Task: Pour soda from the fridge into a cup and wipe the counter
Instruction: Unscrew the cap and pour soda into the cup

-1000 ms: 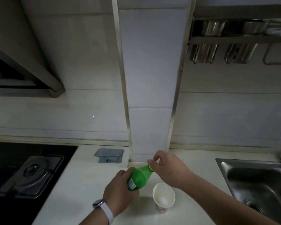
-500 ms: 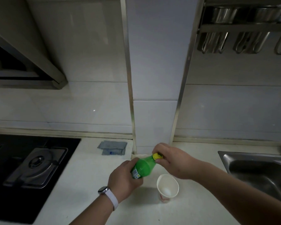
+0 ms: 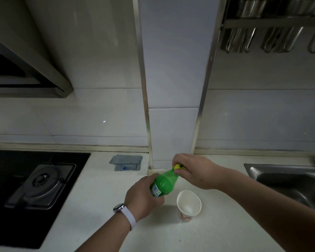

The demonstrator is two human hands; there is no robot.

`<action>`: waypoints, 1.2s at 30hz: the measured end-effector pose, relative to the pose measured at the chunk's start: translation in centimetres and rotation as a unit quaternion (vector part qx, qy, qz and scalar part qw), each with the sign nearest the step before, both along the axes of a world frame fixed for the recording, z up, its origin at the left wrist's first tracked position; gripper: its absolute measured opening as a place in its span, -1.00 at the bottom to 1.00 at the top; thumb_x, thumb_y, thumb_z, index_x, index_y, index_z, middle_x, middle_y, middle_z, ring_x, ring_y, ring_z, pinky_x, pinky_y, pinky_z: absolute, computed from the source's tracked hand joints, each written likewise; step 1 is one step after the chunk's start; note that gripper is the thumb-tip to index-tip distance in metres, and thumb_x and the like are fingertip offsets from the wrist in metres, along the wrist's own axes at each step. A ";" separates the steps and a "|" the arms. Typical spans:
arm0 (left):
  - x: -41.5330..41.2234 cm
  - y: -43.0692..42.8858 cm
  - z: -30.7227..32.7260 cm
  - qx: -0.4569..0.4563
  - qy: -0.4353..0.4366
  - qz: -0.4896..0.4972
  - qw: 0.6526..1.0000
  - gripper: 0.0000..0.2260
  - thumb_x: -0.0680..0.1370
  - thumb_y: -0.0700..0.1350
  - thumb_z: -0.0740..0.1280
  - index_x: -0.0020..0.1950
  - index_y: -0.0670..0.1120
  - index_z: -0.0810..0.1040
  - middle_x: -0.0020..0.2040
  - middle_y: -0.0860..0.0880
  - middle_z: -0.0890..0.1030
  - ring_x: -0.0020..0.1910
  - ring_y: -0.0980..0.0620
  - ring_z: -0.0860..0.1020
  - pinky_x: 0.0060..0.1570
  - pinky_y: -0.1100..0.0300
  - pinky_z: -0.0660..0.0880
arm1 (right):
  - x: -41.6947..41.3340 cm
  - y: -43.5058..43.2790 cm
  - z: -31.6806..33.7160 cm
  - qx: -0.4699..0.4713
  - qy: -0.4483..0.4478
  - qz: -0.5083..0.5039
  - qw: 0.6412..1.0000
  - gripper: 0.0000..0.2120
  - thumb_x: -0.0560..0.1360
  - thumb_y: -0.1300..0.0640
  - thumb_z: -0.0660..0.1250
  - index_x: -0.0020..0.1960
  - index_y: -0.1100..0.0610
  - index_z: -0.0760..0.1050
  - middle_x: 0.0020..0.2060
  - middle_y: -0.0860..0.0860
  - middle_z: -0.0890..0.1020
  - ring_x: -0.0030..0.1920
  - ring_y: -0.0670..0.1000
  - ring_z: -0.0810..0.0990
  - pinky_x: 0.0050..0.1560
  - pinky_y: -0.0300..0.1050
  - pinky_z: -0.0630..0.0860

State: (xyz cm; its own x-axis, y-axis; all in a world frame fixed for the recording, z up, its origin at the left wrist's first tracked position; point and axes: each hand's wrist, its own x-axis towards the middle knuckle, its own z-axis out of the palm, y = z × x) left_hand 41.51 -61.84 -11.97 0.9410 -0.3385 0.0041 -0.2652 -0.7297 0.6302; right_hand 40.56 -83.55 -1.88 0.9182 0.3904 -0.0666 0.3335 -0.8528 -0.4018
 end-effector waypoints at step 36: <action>0.7 0.3 0.7 -0.046 0.062 -0.030 0.997 -0.52 0.27 0.19 0.44 0.18 0.30 0.50 -0.05 0.26 0.65 -0.08 0.25 0.60 -0.04 0.16 0.59 | 0.3 1.0 0.6 0.018 0.004 -0.073 0.997 -0.68 0.51 -0.20 0.28 0.18 -0.10 0.35 0.07 -0.10 0.50 -0.05 -0.03 0.54 -0.07 -0.03 0.52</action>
State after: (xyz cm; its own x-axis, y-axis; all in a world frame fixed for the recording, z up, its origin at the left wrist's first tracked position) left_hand 42.21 -61.57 -11.28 0.9143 -0.3978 -0.0767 -0.2230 -0.6522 0.7245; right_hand 40.89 -82.50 -1.31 0.9650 0.2545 -0.0632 0.2027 -0.8770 -0.4355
